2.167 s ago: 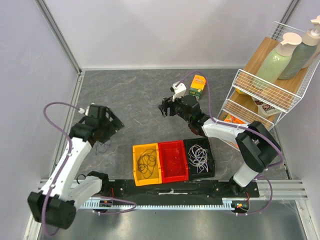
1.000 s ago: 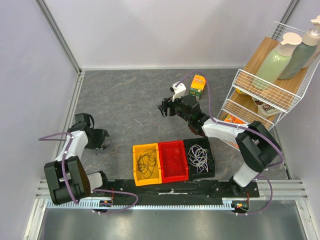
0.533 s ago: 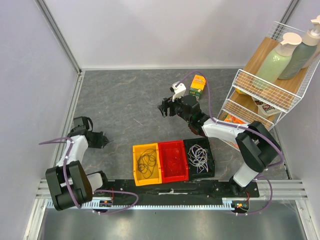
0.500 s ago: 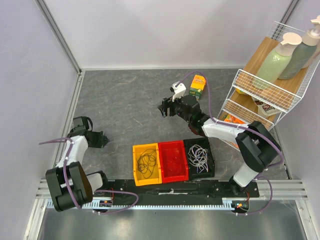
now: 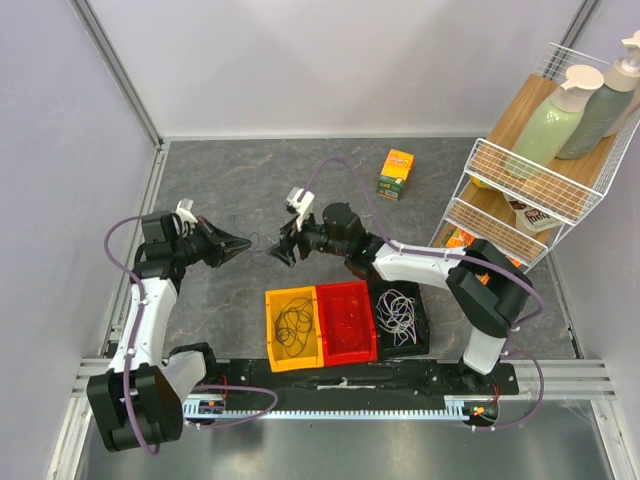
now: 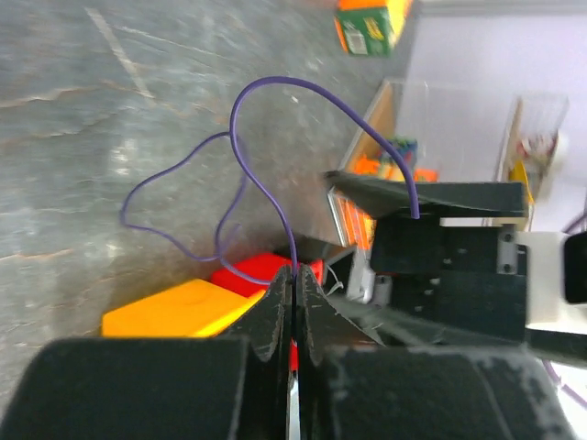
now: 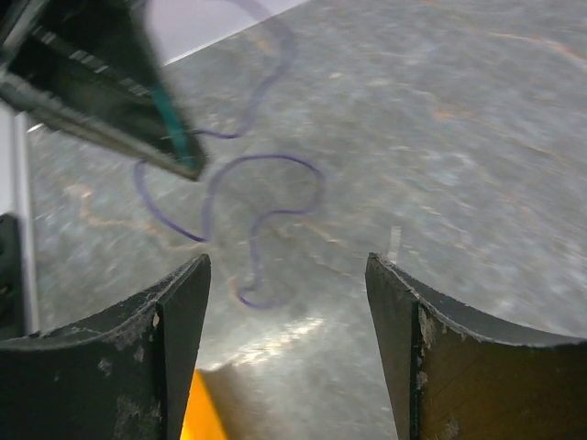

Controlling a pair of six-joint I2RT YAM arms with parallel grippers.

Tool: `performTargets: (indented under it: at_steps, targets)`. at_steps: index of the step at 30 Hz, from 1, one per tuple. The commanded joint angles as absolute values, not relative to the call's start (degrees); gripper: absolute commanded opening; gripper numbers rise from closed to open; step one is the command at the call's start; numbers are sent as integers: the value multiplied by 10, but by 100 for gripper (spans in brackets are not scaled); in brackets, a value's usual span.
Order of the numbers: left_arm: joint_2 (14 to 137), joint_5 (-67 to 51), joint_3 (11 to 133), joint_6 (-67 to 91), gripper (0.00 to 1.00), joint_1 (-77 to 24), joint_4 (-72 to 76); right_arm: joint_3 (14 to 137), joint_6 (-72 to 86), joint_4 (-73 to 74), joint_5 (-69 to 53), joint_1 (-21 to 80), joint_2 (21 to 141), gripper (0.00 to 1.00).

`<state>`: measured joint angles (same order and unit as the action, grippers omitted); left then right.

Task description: Untangle the cables

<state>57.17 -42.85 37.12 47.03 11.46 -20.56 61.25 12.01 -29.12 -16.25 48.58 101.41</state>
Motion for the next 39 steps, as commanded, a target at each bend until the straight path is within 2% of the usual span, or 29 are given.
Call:
performTargets:
  at_steps: [1, 11, 23, 28, 30, 35, 39]
  targets:
    - [546, -508, 419, 425, 2, 76, -186, 637, 93, -313, -171, 515, 1026, 76]
    - [527, -505, 461, 410, 2, 39, -236, 633, 104, -315, -79, 514, 1041, 74]
    - [508, -510, 490, 409, 2, 35, -253, 648, 112, -346, -202, 514, 1076, 74]
    - [508, -512, 494, 411, 2, 33, -254, 663, 148, -373, -210, 514, 1103, 74]
    - [507, -514, 495, 412, 2, 32, -254, 674, 162, -370, -205, 514, 1113, 69]
    - [506, -511, 498, 404, 2, 31, -261, 657, 154, -382, -170, 514, 1101, 49]
    - [504, -482, 512, 382, 2, 31, -291, 637, 144, -388, -146, 514, 1082, 14]
